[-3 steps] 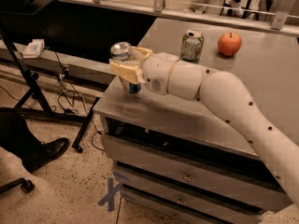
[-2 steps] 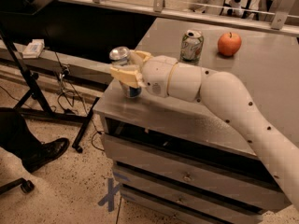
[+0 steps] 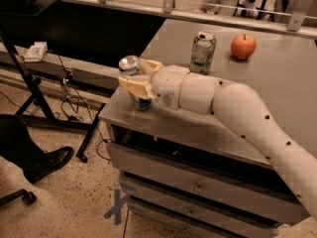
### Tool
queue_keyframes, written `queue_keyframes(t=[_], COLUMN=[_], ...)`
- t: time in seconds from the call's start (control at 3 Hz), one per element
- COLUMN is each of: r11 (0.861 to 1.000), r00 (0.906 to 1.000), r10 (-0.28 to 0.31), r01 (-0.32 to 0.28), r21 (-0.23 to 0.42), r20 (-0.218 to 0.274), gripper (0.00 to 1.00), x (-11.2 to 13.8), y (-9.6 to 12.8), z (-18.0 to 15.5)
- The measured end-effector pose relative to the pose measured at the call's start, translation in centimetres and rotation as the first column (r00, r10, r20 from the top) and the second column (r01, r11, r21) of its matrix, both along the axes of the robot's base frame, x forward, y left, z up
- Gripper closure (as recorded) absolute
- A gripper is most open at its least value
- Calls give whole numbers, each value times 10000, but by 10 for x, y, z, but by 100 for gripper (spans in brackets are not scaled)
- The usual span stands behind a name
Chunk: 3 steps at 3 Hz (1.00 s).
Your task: Place redbull can upright
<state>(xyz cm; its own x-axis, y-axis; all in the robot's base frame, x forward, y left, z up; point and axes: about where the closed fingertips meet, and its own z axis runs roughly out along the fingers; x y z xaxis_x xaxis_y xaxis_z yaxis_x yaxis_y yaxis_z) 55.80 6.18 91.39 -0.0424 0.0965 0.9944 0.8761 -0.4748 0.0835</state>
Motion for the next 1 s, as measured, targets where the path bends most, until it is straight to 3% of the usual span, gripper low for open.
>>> queue_keyframes(t=[0.67,1.0], r11=[9995,9991], r00=[9995,9991], r10=[-288,-362], r01=[286,357], r21=[-127,-209], r20=[-157,-234], gripper=[13,0], x=[-3,-3], y=[-7,-10], z=[-7,-8])
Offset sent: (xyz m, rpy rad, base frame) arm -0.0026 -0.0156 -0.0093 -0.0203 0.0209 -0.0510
